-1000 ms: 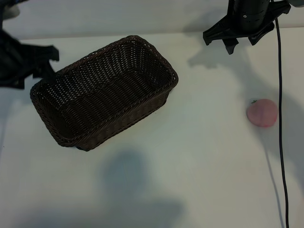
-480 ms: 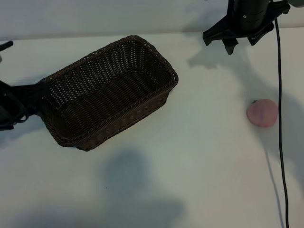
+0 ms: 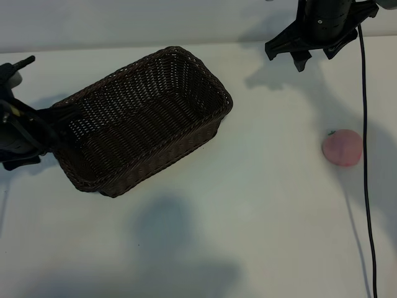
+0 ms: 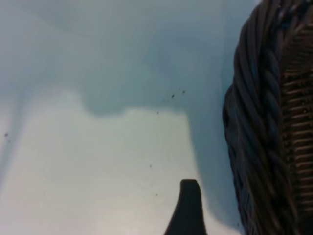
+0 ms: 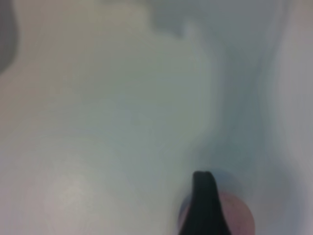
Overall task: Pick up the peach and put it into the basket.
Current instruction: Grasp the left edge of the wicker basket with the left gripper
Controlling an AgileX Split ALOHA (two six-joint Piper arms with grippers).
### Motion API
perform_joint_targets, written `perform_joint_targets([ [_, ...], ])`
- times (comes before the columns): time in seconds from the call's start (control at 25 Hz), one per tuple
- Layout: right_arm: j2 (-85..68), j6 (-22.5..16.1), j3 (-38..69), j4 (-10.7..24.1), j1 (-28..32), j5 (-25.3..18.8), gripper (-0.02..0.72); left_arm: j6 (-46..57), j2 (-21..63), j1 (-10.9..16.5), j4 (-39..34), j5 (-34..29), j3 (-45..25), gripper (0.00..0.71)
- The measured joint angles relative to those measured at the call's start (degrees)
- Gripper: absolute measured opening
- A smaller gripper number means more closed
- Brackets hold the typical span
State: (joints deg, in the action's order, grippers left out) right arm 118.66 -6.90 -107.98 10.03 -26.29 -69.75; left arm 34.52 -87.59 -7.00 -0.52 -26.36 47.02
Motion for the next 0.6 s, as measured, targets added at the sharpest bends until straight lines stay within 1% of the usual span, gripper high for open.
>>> perform_joint_targets([
  [0.24, 0.0, 0.0, 0.0, 0.01, 0.0, 0.0, 0.507, -0.05, -3.59, 0.0, 1.62, 2.82, 0.0, 0.587],
  [0.6, 0.0, 0.05, 0.0, -0.06, 0.0, 0.0, 0.507, 0.0, -7.75, 0.0, 1.94, 4.19, 0.0, 0.587],
])
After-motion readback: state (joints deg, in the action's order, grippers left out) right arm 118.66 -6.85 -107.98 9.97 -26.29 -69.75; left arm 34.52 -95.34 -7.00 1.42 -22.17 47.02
